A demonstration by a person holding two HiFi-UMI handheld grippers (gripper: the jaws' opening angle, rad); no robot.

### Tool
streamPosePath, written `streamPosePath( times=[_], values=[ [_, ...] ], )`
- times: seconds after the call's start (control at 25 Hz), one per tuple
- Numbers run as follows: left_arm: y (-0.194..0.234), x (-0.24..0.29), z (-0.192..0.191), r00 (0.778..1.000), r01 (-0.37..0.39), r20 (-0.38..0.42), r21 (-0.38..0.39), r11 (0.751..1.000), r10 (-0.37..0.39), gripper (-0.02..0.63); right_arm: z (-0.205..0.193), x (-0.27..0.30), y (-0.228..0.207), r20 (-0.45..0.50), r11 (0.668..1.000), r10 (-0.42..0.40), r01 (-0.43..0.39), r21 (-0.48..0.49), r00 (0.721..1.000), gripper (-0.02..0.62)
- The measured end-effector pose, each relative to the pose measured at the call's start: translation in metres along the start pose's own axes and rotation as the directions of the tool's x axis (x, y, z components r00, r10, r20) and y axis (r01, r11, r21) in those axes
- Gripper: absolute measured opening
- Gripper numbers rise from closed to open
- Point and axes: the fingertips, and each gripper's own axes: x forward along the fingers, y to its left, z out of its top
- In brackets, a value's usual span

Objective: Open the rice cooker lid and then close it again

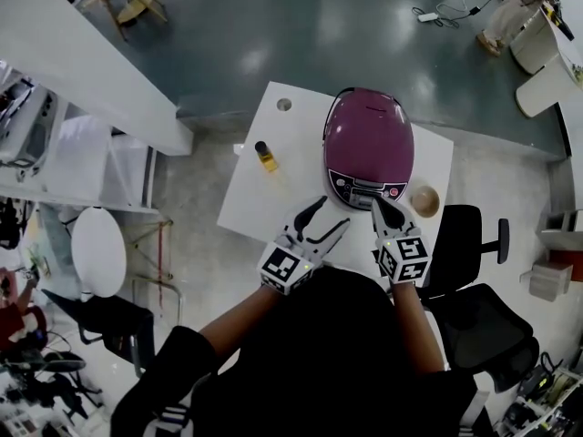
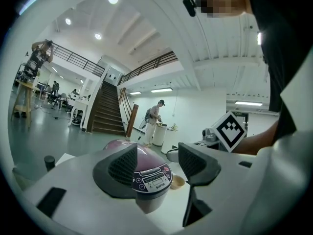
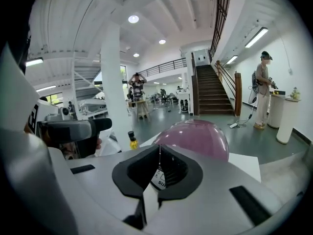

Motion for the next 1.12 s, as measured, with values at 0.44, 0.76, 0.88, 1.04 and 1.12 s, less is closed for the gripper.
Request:
streamPosePath(
  times=[0.44, 0.76, 0.88, 1.04, 1.12],
  values=[
    [0.017, 0.003, 0.0, 0.999, 0.032, -0.001, -0.022, 0.999, -0.032, 0.239, -0.026, 0.039, -0.016, -0.138, 0.999, -0.033, 0.028, -0.034, 0.99, 0.006],
    [0.027, 0.002, -0.003, 0.998, 0.057, -0.011, -0.038, 0.998, -0.057, 0.239, -0.045, 0.059, -0.026, -0.227, 0.997, -0.049, 0.035, -0.068, 0.973, 0.005],
    [0.037, -0.001, -0.003, 0.999, 0.048, -0.009, -0.044, 0.998, -0.049, 0.239, -0.054, 0.063, -0.03, -0.275, 0.997, -0.047, 0.026, -0.079, 0.96, 0.005],
    [0.049, -0.003, -0.003, 0.999, 0.038, -0.012, -0.048, 0.998, -0.039, 0.239, -0.055, 0.063, -0.033, -0.287, 0.996, -0.064, 0.042, -0.081, 0.956, 0.003],
    [0.054, -0.004, -0.003, 0.999, 0.035, -0.008, -0.043, 0.998, -0.035, 0.239, -0.051, 0.064, -0.034, -0.283, 0.995, -0.074, 0.051, -0.087, 0.956, 0.003]
  ],
)
